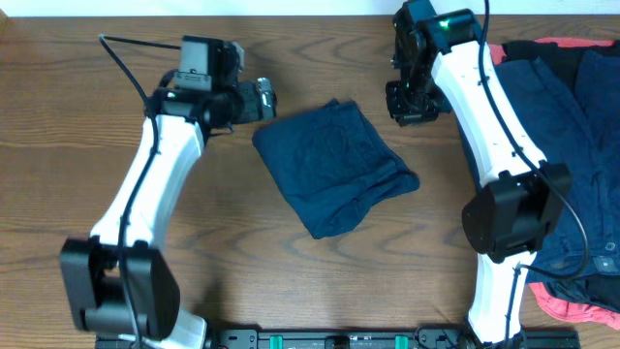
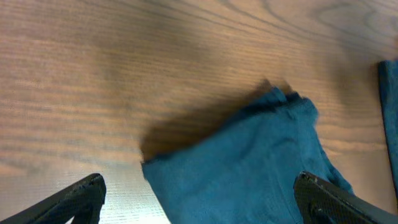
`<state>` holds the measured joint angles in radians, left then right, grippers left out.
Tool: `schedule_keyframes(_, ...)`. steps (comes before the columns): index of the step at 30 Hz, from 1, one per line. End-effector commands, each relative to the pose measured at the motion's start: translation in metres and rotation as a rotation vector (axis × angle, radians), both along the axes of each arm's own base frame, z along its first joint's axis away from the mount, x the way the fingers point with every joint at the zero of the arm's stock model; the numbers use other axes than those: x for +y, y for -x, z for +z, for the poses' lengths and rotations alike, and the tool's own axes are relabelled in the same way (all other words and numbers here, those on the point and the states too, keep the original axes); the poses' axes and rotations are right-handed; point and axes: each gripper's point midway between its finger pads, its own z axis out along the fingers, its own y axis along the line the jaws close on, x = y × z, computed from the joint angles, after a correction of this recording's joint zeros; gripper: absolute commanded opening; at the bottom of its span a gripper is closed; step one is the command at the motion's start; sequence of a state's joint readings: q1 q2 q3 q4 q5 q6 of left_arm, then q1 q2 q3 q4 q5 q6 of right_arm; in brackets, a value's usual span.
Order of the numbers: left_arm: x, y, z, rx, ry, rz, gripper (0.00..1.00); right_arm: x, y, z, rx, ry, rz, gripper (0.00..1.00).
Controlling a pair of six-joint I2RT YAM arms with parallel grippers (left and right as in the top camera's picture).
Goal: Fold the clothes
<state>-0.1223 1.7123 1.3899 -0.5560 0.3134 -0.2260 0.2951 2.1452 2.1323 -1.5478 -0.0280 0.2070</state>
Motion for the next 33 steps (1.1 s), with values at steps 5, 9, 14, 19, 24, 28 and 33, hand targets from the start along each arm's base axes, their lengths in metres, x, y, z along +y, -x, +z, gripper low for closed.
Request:
schedule_keyframes(5,-0.027,-0.018,-0.048,0.080,0.249,-0.163,0.98,0.025,0.044,-0.029,0.169,0.002,0.075,0.17)
schedule_keyframes(9,-0.027,-0.015,-0.083,0.165,0.250,-0.152,0.98,0.033,0.064,-0.053,0.237,0.014,0.106,0.16)
schedule_keyframes(14,-0.026,0.015,-0.106,0.328,0.247,-0.143,1.00,0.053,0.087,-0.086,0.312,-0.068,0.145,0.16)
schedule_keyframes(19,-0.026,0.069,-0.115,0.564,0.241,-0.135,0.69,0.035,0.087,-0.123,0.280,0.017,0.101,0.16)
schedule_keyframes(24,-0.040,0.118,-0.116,0.744,0.209,-0.198,0.35,0.015,0.051,-0.139,0.134,0.075,0.014,0.15)
schedule_keyframes(28,-0.044,0.130,-0.114,0.774,0.183,-0.226,0.24,0.000,0.009,-0.141,-0.022,0.097,-0.029,0.16)
schedule_keyframes(33,-0.029,0.109,-0.106,0.687,0.162,-0.182,0.25,-0.012,-0.027,-0.134,-0.140,0.076,-0.065,0.17)
